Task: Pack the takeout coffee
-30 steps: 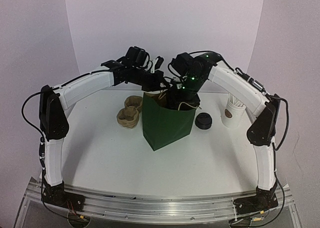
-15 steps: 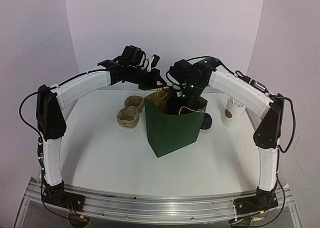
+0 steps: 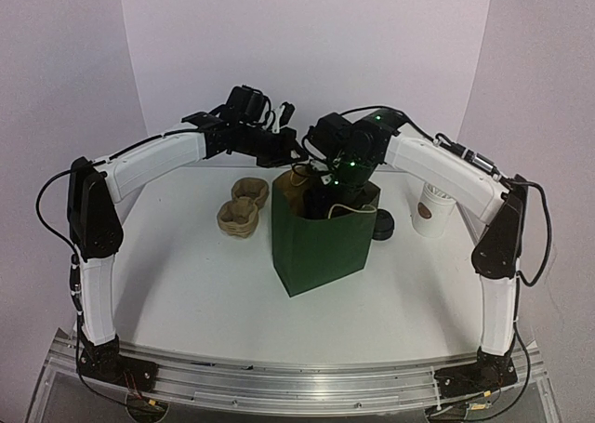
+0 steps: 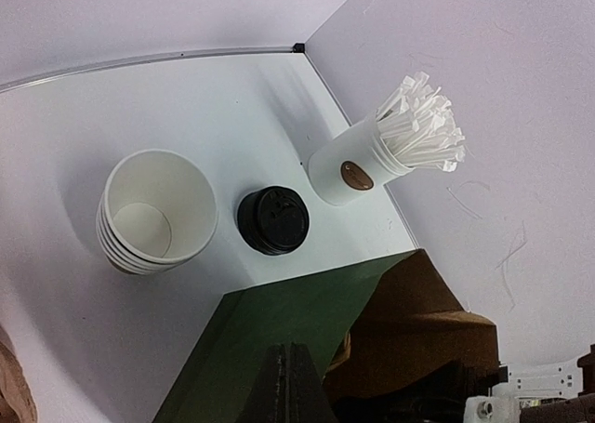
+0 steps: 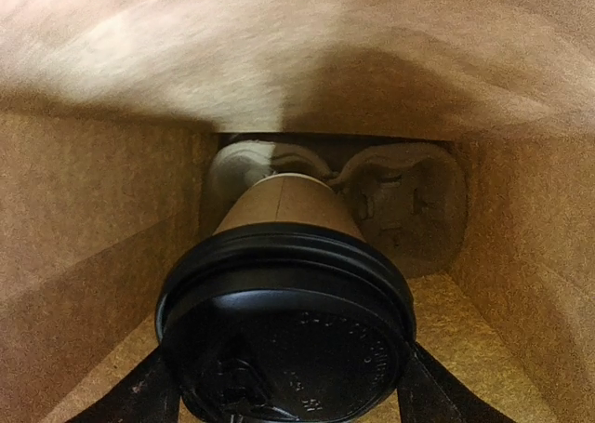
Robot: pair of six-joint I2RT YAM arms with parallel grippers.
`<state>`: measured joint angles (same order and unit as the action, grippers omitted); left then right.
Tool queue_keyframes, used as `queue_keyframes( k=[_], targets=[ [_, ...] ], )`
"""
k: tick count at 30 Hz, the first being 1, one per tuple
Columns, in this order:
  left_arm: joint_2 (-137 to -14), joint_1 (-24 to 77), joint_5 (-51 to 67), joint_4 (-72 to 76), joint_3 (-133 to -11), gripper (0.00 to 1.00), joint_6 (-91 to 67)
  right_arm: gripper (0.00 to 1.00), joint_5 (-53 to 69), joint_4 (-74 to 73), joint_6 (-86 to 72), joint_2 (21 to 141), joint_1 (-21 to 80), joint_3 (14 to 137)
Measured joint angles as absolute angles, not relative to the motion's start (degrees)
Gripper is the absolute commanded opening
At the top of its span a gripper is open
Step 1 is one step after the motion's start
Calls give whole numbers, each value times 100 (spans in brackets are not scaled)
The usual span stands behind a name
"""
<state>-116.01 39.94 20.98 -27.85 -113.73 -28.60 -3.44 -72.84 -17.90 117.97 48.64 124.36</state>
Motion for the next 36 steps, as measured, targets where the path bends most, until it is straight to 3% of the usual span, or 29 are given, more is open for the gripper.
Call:
queue_keyframes(
  k=[36],
  targets=[
    [-11222,3968,2316,-2397,-10688,0,-3052,76,-259,-6965,-1664,12477,5207,12462]
  ],
)
